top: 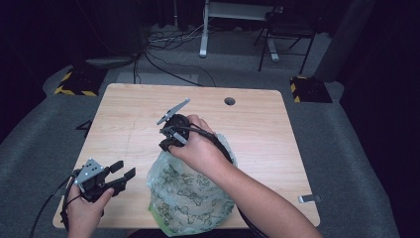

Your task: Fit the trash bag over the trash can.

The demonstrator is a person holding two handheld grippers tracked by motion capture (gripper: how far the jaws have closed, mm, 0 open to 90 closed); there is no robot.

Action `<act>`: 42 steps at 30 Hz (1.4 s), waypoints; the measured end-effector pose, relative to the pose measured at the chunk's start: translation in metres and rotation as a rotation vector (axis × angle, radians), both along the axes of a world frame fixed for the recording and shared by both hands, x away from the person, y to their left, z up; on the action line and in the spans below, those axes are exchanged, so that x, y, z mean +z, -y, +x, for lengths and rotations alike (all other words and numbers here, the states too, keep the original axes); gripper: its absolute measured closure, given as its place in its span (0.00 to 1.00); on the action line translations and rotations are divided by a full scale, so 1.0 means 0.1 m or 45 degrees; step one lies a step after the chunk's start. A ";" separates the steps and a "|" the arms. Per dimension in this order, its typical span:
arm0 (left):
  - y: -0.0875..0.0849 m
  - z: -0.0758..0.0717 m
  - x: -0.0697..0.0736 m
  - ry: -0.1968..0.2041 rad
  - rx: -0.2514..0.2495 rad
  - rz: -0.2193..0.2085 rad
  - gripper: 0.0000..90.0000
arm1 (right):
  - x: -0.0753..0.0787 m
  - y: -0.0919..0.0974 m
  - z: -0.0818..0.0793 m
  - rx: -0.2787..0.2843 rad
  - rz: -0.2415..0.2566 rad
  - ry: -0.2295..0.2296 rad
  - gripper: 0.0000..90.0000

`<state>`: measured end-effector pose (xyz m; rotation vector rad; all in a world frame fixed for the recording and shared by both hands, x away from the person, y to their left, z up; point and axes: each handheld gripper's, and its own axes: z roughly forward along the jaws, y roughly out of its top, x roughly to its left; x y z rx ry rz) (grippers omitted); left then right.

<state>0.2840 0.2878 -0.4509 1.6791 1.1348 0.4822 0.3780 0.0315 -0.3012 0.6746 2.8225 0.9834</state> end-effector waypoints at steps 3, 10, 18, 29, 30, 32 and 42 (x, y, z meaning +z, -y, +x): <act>-0.01 0.00 0.00 -0.001 0.006 -0.003 0.47 | -0.05 0.03 -0.05 0.017 -0.036 -0.012 0.96; 0.03 0.01 -0.01 -0.009 -0.005 0.011 0.47 | -0.21 0.19 -0.12 0.023 -0.116 -0.042 0.97; 0.02 0.00 -0.01 -0.006 0.004 0.004 0.47 | -0.49 0.21 -0.06 0.006 -0.150 -0.104 0.97; 0.00 0.00 -0.01 -0.003 0.007 0.001 0.47 | -0.98 0.16 0.06 -0.039 -0.257 -0.181 0.96; 0.00 0.00 -0.01 -0.003 0.009 0.002 0.47 | -1.03 0.16 0.07 -0.038 -0.269 -0.187 0.96; 0.00 0.00 -0.01 -0.004 0.009 0.002 0.47 | -1.11 0.15 0.09 -0.040 -0.284 -0.192 0.95; 0.01 0.00 -0.02 -0.006 0.004 0.001 0.47 | -0.75 0.29 -0.02 -0.045 -0.127 -0.144 0.72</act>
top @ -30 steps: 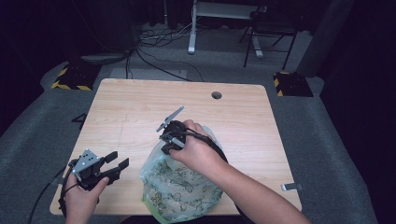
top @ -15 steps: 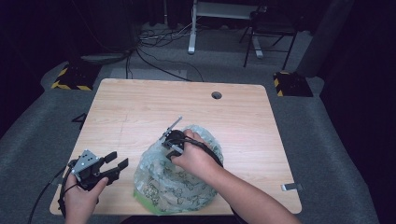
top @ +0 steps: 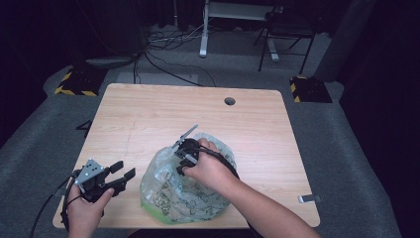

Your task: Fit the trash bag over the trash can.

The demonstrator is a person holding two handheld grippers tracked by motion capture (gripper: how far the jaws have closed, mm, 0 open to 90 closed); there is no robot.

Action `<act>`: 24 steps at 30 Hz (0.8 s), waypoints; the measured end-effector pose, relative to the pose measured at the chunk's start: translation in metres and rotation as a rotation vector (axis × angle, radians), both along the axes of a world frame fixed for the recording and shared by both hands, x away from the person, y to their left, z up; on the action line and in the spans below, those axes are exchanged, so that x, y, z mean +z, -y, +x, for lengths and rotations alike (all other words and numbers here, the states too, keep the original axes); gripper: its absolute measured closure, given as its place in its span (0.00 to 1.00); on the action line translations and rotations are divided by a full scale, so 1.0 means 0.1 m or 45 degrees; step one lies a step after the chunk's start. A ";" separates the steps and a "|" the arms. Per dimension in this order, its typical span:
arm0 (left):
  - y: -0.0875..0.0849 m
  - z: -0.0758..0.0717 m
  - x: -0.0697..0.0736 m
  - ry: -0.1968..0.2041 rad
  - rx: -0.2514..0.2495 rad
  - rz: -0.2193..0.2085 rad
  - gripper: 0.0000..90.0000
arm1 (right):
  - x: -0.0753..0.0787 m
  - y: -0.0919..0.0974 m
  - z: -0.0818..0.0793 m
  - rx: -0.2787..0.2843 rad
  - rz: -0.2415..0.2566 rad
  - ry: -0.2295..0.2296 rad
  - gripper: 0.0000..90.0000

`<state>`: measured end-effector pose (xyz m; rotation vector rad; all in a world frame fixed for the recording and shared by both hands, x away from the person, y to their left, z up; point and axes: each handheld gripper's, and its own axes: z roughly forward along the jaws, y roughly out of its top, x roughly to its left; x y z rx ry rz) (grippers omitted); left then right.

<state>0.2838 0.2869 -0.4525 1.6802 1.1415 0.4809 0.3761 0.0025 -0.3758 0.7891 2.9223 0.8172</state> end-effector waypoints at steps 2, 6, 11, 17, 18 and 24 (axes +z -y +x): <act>0.00 -0.01 0.01 0.000 0.001 0.006 0.47 | 0.15 0.07 -0.03 0.002 0.041 0.029 0.67; -0.01 -0.02 0.01 0.001 0.010 0.003 0.47 | 0.42 0.24 -0.10 -0.007 0.114 0.141 0.52; -0.02 -0.03 0.00 -0.001 0.015 0.003 0.47 | 0.60 0.43 -0.17 -0.004 0.187 0.213 0.43; -0.03 -0.04 -0.01 -0.007 0.016 0.010 0.47 | 0.77 0.79 -0.22 -0.035 0.208 0.284 0.39; -0.03 -0.05 -0.01 -0.009 0.017 0.010 0.47 | 0.79 0.85 -0.22 -0.040 0.212 0.296 0.39; -0.05 -0.06 -0.01 -0.009 0.025 0.007 0.47 | 0.85 1.24 -0.24 -0.098 0.228 0.353 0.37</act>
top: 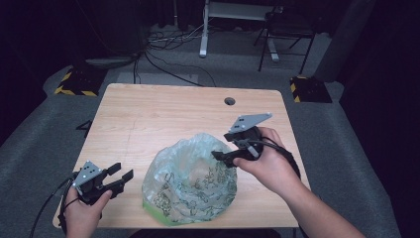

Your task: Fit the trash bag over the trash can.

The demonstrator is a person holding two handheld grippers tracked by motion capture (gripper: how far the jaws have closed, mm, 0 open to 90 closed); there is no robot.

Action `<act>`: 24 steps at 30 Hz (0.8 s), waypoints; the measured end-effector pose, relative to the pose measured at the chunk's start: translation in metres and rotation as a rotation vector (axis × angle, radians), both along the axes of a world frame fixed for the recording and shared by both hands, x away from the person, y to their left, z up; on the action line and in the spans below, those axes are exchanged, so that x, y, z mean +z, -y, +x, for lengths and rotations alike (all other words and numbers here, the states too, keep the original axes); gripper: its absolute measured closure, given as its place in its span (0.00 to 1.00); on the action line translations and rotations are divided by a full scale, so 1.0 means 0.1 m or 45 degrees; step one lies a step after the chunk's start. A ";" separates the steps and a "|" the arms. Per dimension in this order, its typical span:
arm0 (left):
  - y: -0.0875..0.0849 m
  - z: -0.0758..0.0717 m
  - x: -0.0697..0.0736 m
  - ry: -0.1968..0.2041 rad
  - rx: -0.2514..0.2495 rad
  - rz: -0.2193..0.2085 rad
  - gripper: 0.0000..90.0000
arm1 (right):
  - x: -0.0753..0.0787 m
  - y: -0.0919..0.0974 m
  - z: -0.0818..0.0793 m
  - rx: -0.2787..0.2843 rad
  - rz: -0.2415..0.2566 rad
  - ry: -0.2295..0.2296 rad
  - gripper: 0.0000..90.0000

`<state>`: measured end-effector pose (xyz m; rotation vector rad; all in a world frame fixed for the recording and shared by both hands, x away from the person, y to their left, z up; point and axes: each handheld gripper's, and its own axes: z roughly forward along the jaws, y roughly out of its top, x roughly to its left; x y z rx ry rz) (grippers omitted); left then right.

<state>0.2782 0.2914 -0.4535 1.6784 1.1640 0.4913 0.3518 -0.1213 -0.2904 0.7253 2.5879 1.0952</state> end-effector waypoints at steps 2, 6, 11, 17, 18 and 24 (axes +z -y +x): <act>0.00 0.00 0.00 -0.002 0.001 0.003 0.47 | -0.01 0.16 -0.01 -0.034 0.009 0.009 0.36; 0.02 0.02 0.00 0.000 -0.002 0.007 0.47 | -0.02 0.42 0.00 -0.094 0.036 0.019 0.35; 0.03 0.03 -0.02 -0.011 0.001 0.033 0.47 | -0.05 0.71 0.02 -0.165 0.052 0.031 0.34; 0.03 0.03 -0.02 -0.006 0.016 0.063 0.46 | -0.12 1.01 0.03 -0.250 0.065 0.025 0.33; 0.02 0.03 -0.02 -0.007 0.019 0.069 0.46 | -0.14 1.05 0.04 -0.260 0.071 0.026 0.33; -0.01 0.03 -0.05 -0.021 0.031 0.081 0.46 | -0.24 1.28 0.04 -0.316 0.073 0.018 0.32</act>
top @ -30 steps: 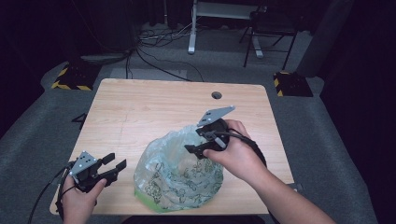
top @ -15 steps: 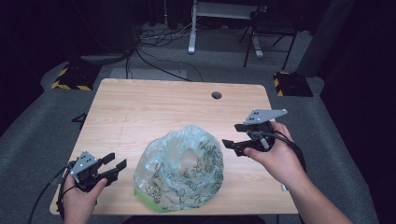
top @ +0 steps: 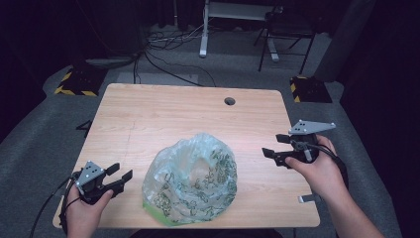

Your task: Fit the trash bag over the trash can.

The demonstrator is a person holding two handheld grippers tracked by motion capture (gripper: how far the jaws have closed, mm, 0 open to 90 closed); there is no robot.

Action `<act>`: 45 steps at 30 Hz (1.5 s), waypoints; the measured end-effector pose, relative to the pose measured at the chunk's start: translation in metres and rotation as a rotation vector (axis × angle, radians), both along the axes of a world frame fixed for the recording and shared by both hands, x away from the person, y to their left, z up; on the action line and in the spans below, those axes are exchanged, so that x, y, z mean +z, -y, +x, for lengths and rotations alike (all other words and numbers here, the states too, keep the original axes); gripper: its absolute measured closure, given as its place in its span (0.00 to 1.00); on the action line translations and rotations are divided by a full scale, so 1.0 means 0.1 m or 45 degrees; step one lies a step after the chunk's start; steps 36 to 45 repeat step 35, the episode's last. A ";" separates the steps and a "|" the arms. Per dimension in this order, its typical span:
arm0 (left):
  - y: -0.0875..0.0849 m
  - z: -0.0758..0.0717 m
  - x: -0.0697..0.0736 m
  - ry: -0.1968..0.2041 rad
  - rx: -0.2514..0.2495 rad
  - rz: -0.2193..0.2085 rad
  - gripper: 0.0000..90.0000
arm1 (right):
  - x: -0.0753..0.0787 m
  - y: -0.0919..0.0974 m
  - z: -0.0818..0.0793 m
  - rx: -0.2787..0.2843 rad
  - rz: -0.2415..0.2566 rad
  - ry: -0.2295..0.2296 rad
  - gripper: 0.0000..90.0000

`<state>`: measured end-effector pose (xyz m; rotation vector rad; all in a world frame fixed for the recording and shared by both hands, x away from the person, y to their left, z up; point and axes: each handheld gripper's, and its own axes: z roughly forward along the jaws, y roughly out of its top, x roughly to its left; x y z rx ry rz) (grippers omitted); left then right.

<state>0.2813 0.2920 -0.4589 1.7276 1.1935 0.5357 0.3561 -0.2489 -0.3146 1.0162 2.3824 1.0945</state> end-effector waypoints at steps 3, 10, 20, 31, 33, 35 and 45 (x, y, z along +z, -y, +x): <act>-0.01 0.01 -0.01 -0.001 0.001 0.006 0.46 | -0.07 0.09 0.01 -0.018 0.000 -0.006 0.32; -0.02 0.00 -0.03 -0.010 0.001 0.002 0.46 | -0.29 0.22 0.03 -0.059 -0.021 -0.049 0.31; -0.03 0.01 -0.07 -0.026 0.004 0.003 0.46 | -0.77 0.36 0.05 -0.115 -0.016 -0.116 0.31; -0.02 0.02 -0.10 -0.038 0.000 0.008 0.46 | -1.40 0.48 0.07 -0.166 -0.034 -0.129 0.30; -0.03 0.02 -0.10 -0.037 -0.001 0.009 0.46 | -1.52 0.49 0.07 -0.165 -0.043 -0.114 0.28; -0.03 0.02 -0.10 -0.037 0.002 0.005 0.46 | -1.63 0.49 0.06 -0.165 -0.043 -0.110 0.28; -0.03 0.02 -0.10 -0.037 0.002 0.005 0.46 | -1.63 0.49 0.06 -0.165 -0.043 -0.110 0.28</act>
